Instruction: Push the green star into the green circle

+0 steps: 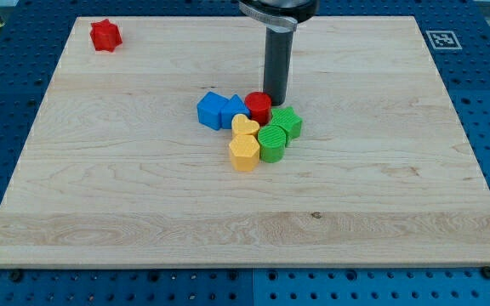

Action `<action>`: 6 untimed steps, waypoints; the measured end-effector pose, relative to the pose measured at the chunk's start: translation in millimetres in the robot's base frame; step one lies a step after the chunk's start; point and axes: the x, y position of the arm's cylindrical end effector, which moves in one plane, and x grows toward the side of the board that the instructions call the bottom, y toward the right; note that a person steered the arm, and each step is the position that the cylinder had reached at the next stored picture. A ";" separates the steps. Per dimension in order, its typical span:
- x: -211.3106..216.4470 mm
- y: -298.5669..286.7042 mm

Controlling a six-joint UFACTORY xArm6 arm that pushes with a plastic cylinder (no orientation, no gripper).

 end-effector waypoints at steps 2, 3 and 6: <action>0.0 28.1; 11.6 40.6; 29.8 29.9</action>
